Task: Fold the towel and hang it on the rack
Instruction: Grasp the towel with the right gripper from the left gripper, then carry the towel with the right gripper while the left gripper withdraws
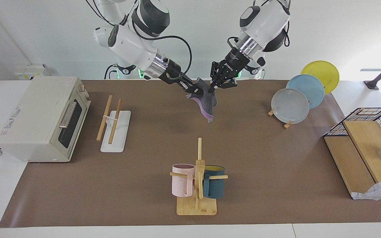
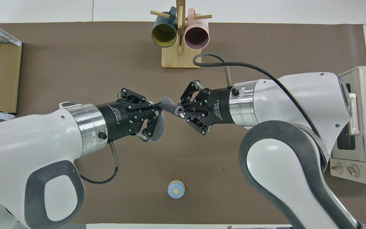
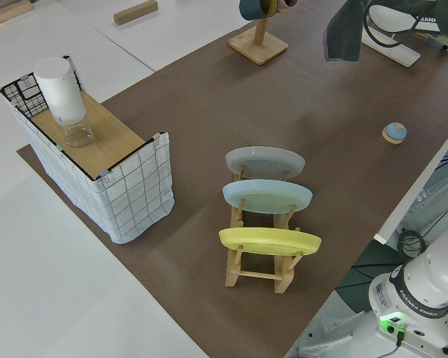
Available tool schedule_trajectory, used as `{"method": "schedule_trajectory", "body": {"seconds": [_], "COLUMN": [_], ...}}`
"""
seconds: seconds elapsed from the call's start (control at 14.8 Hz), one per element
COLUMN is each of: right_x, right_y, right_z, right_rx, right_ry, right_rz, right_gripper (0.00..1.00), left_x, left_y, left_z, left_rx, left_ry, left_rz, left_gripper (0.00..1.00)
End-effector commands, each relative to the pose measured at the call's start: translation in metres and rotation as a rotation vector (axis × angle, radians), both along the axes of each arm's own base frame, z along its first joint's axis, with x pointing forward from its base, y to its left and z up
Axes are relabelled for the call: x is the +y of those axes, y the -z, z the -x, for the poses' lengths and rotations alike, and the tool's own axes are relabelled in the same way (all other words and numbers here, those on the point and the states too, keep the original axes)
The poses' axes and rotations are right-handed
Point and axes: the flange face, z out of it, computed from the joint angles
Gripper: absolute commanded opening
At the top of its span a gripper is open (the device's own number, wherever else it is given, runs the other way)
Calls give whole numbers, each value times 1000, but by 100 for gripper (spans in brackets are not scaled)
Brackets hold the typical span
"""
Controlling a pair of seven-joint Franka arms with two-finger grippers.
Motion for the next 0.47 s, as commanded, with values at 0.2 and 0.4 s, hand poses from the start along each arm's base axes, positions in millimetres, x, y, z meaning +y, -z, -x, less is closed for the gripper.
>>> {"method": "schedule_trajectory", "body": {"seconds": [0.2, 0.4], "right_x": [2, -24], "right_y": [4, 10], "right_z": [9, 17], "right_rx": [-101, -208], "right_ry": [-206, -514], "right_rz": [11, 139], "right_gripper": [0, 0], "left_x": [11, 44], "left_y": [2, 6], "left_z": [5, -13], "left_rx": [-44, -99], "left_ry": [30, 84], "left_rz": [-7, -56], "left_gripper": [100, 100]}}
